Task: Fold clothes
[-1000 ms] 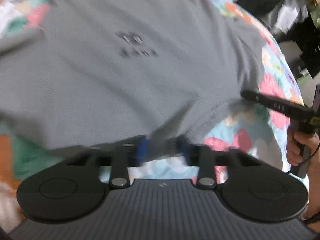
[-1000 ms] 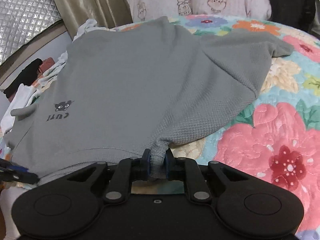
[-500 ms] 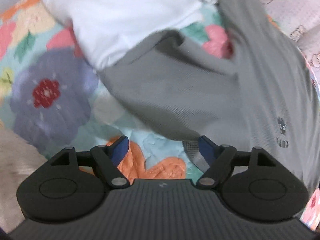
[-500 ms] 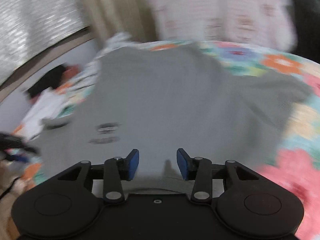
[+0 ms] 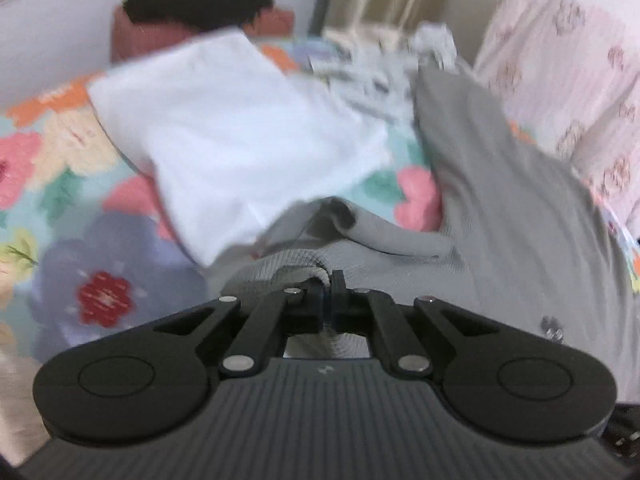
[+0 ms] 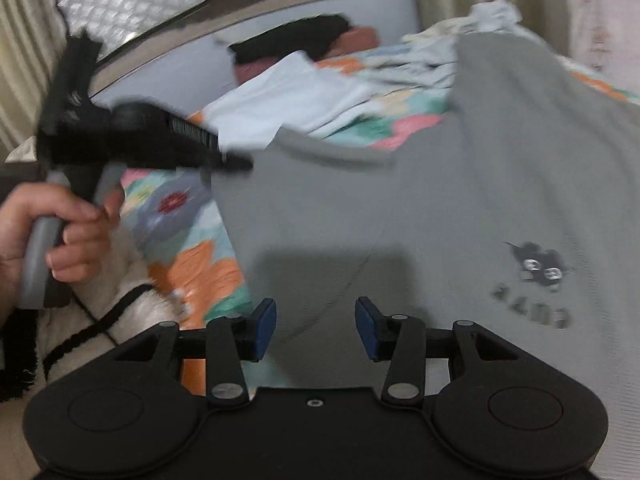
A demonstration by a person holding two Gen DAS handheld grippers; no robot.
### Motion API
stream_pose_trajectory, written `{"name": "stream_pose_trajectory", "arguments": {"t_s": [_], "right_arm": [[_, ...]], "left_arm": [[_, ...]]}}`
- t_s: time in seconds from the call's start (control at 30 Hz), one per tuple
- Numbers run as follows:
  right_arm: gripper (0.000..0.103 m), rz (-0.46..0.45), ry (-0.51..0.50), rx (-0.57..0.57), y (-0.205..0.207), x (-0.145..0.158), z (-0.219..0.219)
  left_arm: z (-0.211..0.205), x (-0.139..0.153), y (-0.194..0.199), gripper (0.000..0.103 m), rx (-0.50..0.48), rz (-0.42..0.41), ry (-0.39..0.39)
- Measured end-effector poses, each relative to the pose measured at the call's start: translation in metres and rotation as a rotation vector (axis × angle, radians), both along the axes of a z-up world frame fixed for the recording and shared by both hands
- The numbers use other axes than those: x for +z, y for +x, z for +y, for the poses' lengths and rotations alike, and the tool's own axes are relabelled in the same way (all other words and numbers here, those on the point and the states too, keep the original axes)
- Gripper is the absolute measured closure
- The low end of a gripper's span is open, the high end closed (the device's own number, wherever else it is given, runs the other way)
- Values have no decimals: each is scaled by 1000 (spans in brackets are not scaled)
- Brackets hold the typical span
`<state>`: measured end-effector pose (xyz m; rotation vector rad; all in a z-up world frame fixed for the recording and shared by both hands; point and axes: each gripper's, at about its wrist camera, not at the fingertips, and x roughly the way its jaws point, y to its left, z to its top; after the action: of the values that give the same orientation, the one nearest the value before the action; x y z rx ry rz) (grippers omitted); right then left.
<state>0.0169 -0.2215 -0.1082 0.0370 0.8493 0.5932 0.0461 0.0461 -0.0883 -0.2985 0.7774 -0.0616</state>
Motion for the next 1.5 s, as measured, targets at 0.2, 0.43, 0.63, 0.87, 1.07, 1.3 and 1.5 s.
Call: {"name": "stream_pose_trajectory", "arguments": {"t_s": [0.2, 0.43, 0.63, 0.87, 1.07, 1.3, 1.5], "right_arm": [[42, -98, -163, 120, -7, 13, 47], [42, -120, -268, 21, -6, 28, 65], [40, -118, -177, -34, 1, 29, 35], [40, -191, -61, -46, 9, 33, 5], [35, -327, 32, -197, -1, 58, -49], [31, -314, 176, -500, -22, 62, -175], [31, -42, 288, -772, -33, 4, -281]], "left_arm": [[12, 3, 2, 101, 2, -14, -67], [8, 11, 4, 101, -96, -80, -167], [-8, 31, 10, 101, -261, -103, -294], [-76, 75, 23, 101, -531, -119, -296], [-186, 110, 40, 101, -802, -100, -314], [-345, 118, 48, 87, -988, -116, -264], [-378, 80, 55, 62, -966, -74, -227]]}}
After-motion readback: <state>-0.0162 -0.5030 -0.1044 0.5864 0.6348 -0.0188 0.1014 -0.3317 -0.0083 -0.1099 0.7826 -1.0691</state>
